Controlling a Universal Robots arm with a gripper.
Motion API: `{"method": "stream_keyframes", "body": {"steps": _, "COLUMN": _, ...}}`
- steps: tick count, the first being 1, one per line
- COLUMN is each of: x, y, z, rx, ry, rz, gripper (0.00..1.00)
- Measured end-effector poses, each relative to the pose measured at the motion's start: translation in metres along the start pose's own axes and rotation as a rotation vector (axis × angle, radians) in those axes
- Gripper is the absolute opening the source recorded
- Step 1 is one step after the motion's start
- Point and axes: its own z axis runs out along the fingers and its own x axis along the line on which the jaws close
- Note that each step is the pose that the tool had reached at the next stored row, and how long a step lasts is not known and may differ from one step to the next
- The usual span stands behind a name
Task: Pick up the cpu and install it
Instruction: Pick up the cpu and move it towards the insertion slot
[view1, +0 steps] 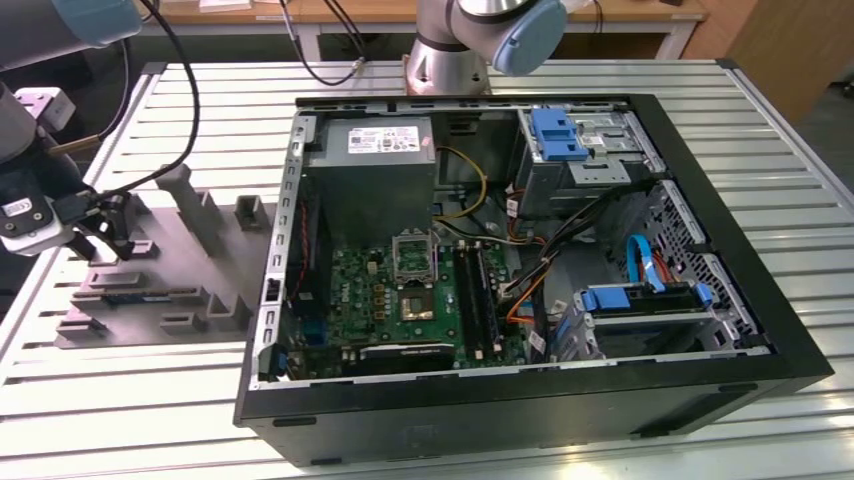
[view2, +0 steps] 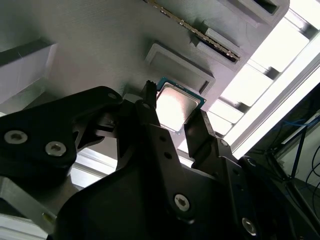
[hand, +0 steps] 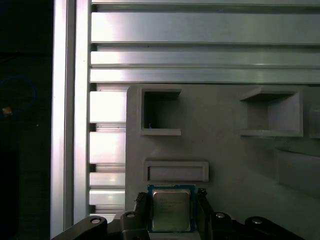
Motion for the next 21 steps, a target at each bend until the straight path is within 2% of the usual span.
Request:
{"method": "stream_keyframes", "body": {"steps": 1, "x": -0.0001, "y": 0.0003, "z": -0.0068, "rx": 0.0004, "ry": 0.0000, "rz": 0.000, "gripper": 0.47}}
{"method": "stream_keyframes", "body": {"steps": 12, "x": -0.0001, "y": 0.0003, "z": -0.0087, "rx": 0.0006, "ry": 0.0000, "rz": 0.000, "gripper": 0.47}}
{"method": "stream_keyframes", "body": {"steps": 14, "x": -0.0001, "y": 0.0005, "z": -0.0121, "rx": 0.0009, "ry": 0.0000, "rz": 0.000, "gripper": 0.47}}
{"method": "stream_keyframes", "body": {"steps": 21, "x": -0.0001, "y": 0.0005, "z": -0.0133, "rx": 0.0009, "ry": 0.0000, "rz": 0.000, "gripper": 0.47}}
